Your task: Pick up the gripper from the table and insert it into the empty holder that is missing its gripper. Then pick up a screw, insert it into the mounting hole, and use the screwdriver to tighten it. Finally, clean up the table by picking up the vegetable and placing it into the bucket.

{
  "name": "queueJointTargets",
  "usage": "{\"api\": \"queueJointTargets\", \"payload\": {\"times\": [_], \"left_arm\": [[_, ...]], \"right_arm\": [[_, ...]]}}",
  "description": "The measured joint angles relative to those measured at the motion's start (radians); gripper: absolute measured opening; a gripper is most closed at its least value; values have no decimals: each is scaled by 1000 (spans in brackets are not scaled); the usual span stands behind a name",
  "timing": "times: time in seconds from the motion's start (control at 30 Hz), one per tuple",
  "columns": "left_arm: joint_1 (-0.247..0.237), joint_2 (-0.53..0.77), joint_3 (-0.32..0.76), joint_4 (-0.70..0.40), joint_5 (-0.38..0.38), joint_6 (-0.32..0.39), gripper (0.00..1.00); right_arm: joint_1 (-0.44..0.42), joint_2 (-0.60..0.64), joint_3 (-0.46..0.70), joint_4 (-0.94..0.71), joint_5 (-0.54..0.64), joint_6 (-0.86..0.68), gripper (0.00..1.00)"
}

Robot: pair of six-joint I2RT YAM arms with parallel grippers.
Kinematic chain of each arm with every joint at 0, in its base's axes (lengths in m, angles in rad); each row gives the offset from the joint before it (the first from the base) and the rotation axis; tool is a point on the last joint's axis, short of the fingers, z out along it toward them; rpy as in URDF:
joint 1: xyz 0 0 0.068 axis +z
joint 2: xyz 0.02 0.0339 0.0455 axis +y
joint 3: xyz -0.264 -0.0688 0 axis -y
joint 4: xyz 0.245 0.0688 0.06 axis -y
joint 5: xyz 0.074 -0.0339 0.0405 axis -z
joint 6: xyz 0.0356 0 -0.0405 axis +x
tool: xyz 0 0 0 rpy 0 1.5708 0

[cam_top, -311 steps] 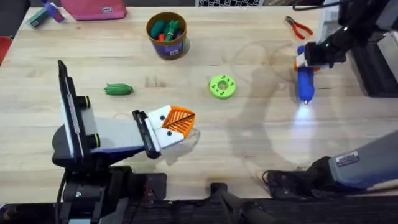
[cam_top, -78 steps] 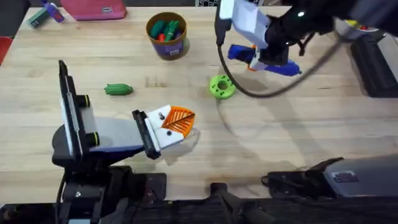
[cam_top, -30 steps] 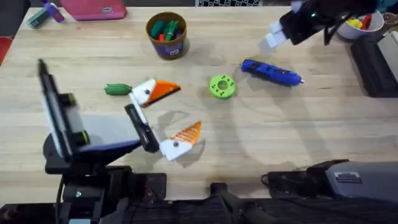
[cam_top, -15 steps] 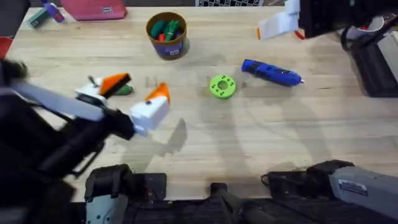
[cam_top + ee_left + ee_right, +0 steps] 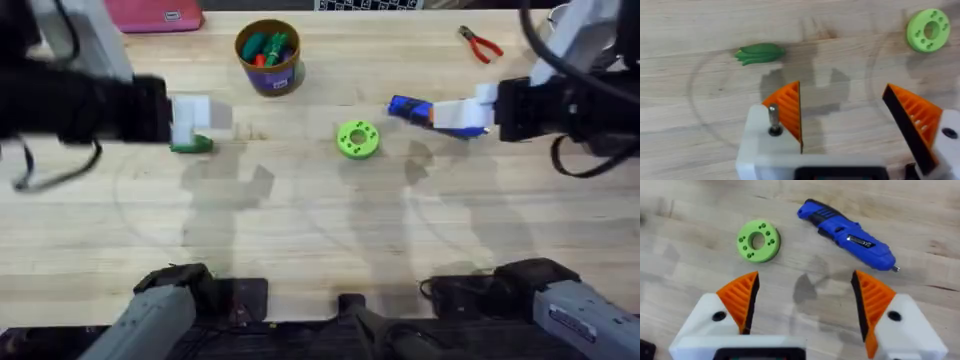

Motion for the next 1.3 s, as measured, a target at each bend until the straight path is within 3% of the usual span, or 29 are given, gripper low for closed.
{"api": "queueJointTargets", "payload": {"times": [0.17,0.4,0.53,1.0,1.07,1.17,1.3], "left_arm": [[9,173,102,-40,-43,36,985],[9,299,108,-49,-91,51,985],[9,306,108,-49,-95,49,985],[9,306,108,-36,-143,-57,985],[9,306,108,-33,-169,-162,985],[9,306,108,-53,-251,-384,987],[9,306,108,-71,-383,-756,987]], "right_arm": [[-26,-28,-1,3,0,3,994],[-27,-27,-2,3,0,3,994],[-27,-27,-2,4,0,3,994],[-27,-28,-2,2,0,3,994],[-27,-28,-2,1,0,4,994],[-27,-27,-2,1,0,3,994],[-27,-27,-2,1,0,3,993]]}}
